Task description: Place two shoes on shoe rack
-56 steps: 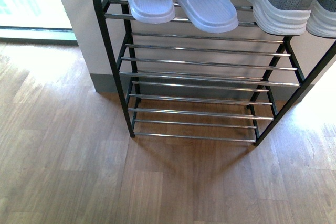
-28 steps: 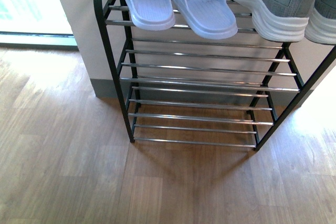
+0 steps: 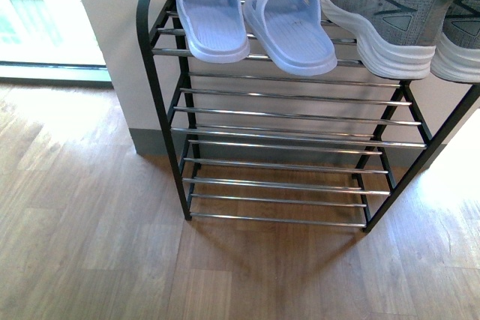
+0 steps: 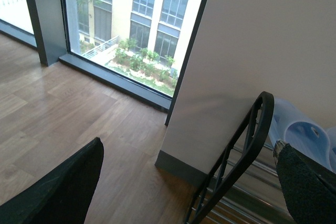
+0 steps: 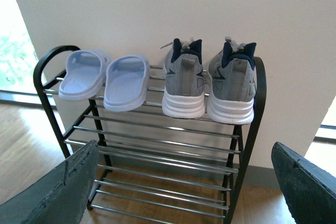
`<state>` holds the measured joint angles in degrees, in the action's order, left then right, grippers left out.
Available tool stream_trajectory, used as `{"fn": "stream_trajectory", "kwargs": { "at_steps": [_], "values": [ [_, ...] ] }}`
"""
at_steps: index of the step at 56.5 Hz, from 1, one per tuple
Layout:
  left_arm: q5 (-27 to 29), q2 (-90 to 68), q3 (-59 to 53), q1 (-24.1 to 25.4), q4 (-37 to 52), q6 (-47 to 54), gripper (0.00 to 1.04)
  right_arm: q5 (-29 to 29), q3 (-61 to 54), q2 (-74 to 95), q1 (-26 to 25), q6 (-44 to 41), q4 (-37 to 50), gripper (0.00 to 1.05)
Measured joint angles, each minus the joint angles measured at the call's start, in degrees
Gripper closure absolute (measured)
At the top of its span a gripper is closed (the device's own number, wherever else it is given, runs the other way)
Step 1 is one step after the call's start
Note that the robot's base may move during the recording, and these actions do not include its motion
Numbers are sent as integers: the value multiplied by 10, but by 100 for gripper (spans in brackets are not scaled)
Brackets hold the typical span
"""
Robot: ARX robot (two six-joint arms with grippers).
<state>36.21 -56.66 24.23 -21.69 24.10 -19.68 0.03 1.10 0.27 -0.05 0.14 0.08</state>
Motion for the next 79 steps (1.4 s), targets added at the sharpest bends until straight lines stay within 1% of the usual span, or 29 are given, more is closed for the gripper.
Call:
{"fn": "stream_trajectory", "kwargs": {
  "at_steps": [5, 6, 7, 9, 11, 13, 18, 21, 23, 27, 30, 38, 40, 41, 44, 55, 60, 79],
  "values": [
    [0, 0, 0, 0, 0, -6, 9, 0, 0, 0, 0, 0, 0, 9],
    [-16, 1, -3, 4, 10, 5, 11, 0, 0, 0, 0, 0, 0, 9],
    [-70, 6, -16, 15, 45, 30, 16, 0, 0, 0, 0, 0, 0, 9],
    [-115, 13, -32, 26, 77, 59, 21, 0, 0, 0, 0, 0, 0, 9],
    [-173, 31, -56, 44, 104, 107, 31, 0, 0, 0, 0, 0, 0, 9],
    [-201, 47, -73, 56, 108, 134, 38, 0, 0, 0, 0, 0, 0, 9],
    [-227, 75, -102, 76, 108, 164, 52, 0, 0, 0, 0, 0, 0, 9],
    [-245, 99, -125, 96, 106, 178, 66, 0, 0, 0, 0, 0, 0, 9],
    [-254, 112, -135, 104, 103, 182, 74, 0, 0, 0, 0, 0, 0, 9],
    [-273, 147, -157, 123, 90, 186, 93, 0, 0, 0, 0, 0, 0, 9],
    [-282, 168, -168, 134, 82, 188, 104, 0, 0, 0, 0, 0, 0, 9],
    [-306, 221, -193, 158, 52, 191, 104, 0, 0, 0, 0, 0, 0, 9],
    [-346, 237, -198, 184, 41, 191, 104, 0, 0, 0, 0, 0, 0, 9],
    [-356, 247, -201, 197, 35, 191, 104, 0, 0, 0, 0, 0, 0, 9],
    [-356, 264, -207, 212, 23, 191, 104, 0, 0, 0, 0, 0, 0, 9],
    [-362, 312, -218, 215, -12, 191, 104, 0, 0, 0, 0, 0, 0, 9],
    [-362, 322, -235, 215, 0, 191, 104, 0, 0, 0, 0, 0, 0, 9],
    [-362, 407, -235, 215, -81, 192, 104, 0, 0, 0, 0, 0, 0, 9]
  ]
}}
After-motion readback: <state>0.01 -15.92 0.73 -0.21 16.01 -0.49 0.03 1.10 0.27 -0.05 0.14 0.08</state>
